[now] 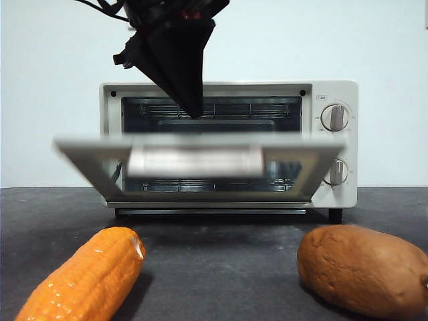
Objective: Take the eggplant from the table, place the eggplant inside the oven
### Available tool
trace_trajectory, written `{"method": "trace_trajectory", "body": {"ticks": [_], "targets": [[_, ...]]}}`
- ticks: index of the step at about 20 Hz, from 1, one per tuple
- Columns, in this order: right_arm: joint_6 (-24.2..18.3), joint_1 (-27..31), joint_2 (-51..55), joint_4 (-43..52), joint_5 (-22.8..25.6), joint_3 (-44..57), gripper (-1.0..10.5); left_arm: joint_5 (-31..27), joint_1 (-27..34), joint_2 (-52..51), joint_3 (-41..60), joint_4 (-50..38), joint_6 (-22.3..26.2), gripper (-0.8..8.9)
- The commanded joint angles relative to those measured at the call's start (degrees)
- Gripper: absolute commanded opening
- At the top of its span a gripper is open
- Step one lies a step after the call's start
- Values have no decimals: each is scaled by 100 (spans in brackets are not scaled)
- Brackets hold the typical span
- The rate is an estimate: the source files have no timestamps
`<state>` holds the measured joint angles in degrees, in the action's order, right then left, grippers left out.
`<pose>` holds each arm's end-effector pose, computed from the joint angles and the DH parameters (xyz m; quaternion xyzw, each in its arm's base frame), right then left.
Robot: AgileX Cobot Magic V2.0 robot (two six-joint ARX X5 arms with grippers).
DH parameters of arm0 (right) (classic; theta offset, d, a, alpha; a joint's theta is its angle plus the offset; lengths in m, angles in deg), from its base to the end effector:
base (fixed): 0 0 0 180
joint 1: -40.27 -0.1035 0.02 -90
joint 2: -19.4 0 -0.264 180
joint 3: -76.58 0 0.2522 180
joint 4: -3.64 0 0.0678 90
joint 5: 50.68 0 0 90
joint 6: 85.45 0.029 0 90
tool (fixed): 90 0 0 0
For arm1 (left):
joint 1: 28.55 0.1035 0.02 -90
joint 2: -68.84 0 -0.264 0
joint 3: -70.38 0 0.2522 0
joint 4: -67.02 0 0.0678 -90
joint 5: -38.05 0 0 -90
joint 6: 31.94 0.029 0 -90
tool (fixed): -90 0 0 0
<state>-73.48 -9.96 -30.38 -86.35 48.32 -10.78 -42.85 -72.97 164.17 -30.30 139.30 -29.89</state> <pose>0.0727 0.0803 0.3825 -0.1295 0.4147 0.2741 0.8579 0.2349 -0.2366 0.3012 0.1806 0.5186 -0.3850 0.7418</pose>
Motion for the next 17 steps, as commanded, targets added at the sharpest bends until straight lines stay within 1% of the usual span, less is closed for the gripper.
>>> {"method": "trace_trajectory", "body": {"ticks": [1, 5, 6, 9, 12, 15, 17], "targets": [[-44, -63, -31, 177, 7, -118, 144, -11, -118, -50, -87, -31, 26, 6], [-90, -63, -90, 557, -17, -118, 144, -59, -57, -227, 24, -221, -120, 6], [-109, -63, -125, 640, -15, -118, 144, -81, -4, -339, 155, -391, -160, 6], [-413, -63, -286, 881, -15, -118, 144, -199, 190, -833, 737, -944, -376, 6], [-697, -63, -579, 1198, -15, -118, 144, -468, 505, -1598, 1598, -1648, -669, 6], [-1034, -63, -1084, 1582, -9, -118, 144, -470, 999, -2573, 2621, -2404, -859, 6], [-1359, -63, -1488, 1937, 4, -118, 144, -442, 1464, -3191, 3287, -2802, -1032, 6]]}}
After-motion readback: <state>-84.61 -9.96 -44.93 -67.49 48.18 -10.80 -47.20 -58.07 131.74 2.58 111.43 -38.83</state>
